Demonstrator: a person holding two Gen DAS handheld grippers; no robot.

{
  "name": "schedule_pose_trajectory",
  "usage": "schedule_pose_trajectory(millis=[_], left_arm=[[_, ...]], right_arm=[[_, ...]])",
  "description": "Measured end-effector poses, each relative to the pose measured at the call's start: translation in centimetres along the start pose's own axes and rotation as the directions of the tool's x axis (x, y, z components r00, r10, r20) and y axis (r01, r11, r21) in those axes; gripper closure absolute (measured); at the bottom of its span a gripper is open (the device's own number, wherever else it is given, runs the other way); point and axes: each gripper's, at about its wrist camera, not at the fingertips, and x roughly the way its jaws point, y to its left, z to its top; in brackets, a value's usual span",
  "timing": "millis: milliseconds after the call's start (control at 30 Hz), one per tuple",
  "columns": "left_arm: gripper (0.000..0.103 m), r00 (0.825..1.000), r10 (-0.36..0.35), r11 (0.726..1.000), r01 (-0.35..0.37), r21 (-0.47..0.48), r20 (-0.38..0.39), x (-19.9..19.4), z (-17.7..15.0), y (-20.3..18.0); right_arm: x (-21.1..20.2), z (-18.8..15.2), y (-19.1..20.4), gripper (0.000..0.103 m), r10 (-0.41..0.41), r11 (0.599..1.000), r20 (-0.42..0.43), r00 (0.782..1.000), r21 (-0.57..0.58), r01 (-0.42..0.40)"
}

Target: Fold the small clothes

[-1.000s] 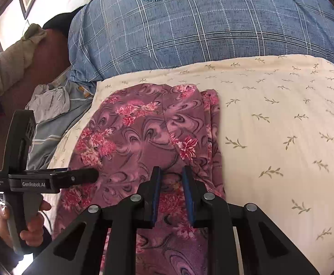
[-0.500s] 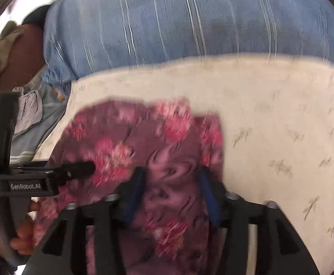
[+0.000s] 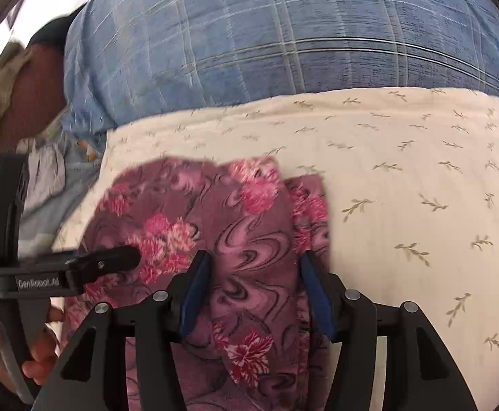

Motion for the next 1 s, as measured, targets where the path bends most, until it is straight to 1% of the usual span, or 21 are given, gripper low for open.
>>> schedule_pose_trajectory(millis=[33,67,167,233,300,333,367,400,500,533,600,633,667,700,733,767,800,833,900,933,1000], left_arm=[[0.003,1.0,-0.009,1.0,0.009,-0.027,0.015,-0.5,0.2,0.7],[0.003,1.0,-0.02,0.998,0.021,-0.054,0.012,-0.6,0.5,1.3],[0.003,0.998,-0.058,0.993,0.056,-0.107,-0.018,-0.2,1.2,2.4],[0.003,0.998,-0.062,0.991,0.058,-0.119,-0.026,0.2,1.6,2.6],[0.003,0.997,-0.062,0.991,0.057,-0.124,-0.037,0.5,2.1,2.5],[0.003,0.997,-0.063,0.99,0.058,-0.127,-0.041,0.5,2.3,2.4],[0.003,0.997,-0.067,0.99,0.062,-0.13,-0.042,0.4,2.6,2.3],[0.003,0.996,-0.079,0.988,0.075,-0.132,-0.03,0.0,2.9,2.4],[0.003,0.994,-0.105,0.986,0.105,-0.128,0.006,-0.9,3.5,2.3],[0.003,0.994,-0.108,0.986,0.108,-0.126,0.009,-0.9,3.7,2.3],[0.003,0.996,-0.092,0.988,0.092,-0.12,0.009,-0.4,4.1,2.2],[0.003,0.997,-0.079,0.99,0.078,-0.119,-0.002,0.2,4.2,2.1],[0.003,0.997,-0.072,0.99,0.068,-0.12,-0.028,1.4,4.2,2.0],[0.003,0.997,-0.069,0.991,0.063,-0.119,-0.044,2.1,4.3,1.9],[0.002,0.998,-0.038,0.994,0.033,-0.102,-0.049,2.8,4.2,1.6],[0.002,1.0,-0.002,0.998,0.001,-0.062,-0.029,2.9,4.2,1.1],[0.002,1.0,0.021,0.999,-0.021,-0.027,-0.022,2.9,4.3,0.6],[0.002,0.999,0.034,0.999,-0.034,-0.01,-0.023,2.7,4.4,0.4],[0.002,0.999,0.018,1.0,-0.019,-0.017,-0.029,1.5,4.5,0.5],[0.002,1.0,-0.001,1.0,0.001,-0.023,-0.019,0.6,4.3,0.7],[0.002,0.999,-0.028,0.999,0.028,-0.026,0.016,-1.2,3.4,1.2]], right_arm=[[-0.4,0.4,-0.5,0.045,-0.001,0.999,0.015,1.0,0.036,0.001],[-0.7,1.0,-1.1,0.045,0.016,0.997,0.026,1.0,0.078,-0.018],[-0.2,2.5,-2.1,0.045,0.062,0.985,0.024,0.998,0.159,-0.066],[1.3,3.4,-2.1,0.045,0.09,0.982,-0.019,0.996,0.171,-0.085],[3.3,4.0,-1.7,0.044,0.075,0.985,-0.089,0.993,0.161,-0.06],[3.9,4.2,-1.4,0.051,0.057,0.99,-0.108,0.992,0.136,-0.042],[3.7,4.5,-1.0,0.089,0.045,0.995,-0.093,0.995,0.097,-0.036],[3.3,4.8,-0.8,0.091,0.079,0.994,-0.087,0.993,0.077,-0.073],[0.4,5.1,-1.0,0.093,0.157,0.985,-0.004,0.988,0.067,-0.157],[-0.4,5.0,-1.1,0.093,0.16,0.985,0.02,0.987,0.068,-0.161],[-1.4,4.7,-2.3,0.098,0.164,0.978,0.072,0.984,0.115,-0.171],[-1.2,4.4,-3.3,0.099,0.151,0.975,0.081,0.985,0.151,-0.162],[-0.3,4.1,-4.3,0.099,0.143,0.969,0.06,0.988,0.195,-0.152],[1.1,3.6,-5.2,0.099,0.13,0.963,0.013,0.991,0.238,-0.129],[2.4,3.2,-5.6,0.099,0.117,0.962,-0.034,0.993,0.253,-0.104],[3.0,2.8,-5.5,0.099,0.111,0.965,-0.043,0.993,0.242,-0.097],[2.8,2.9,-5.3,0.099,0.097,0.97,-0.03,0.995,0.228,-0.088],[2.6,3.2,-5.0,0.098,0.086,0.971,-0.037,0.996,0.228,-0.075],[1.9,3.6,-4.6,0.092,0.094,0.969,-0.036,0.995,0.231,-0.083],[1.2,3.6,-4.5,0.091,0.105,0.969,-0.02,0.994,0.226,-0.098],[-0.7,2.9,-4.3,0.085,0.167,0.963,0.015,0.986,0.211,-0.166]])
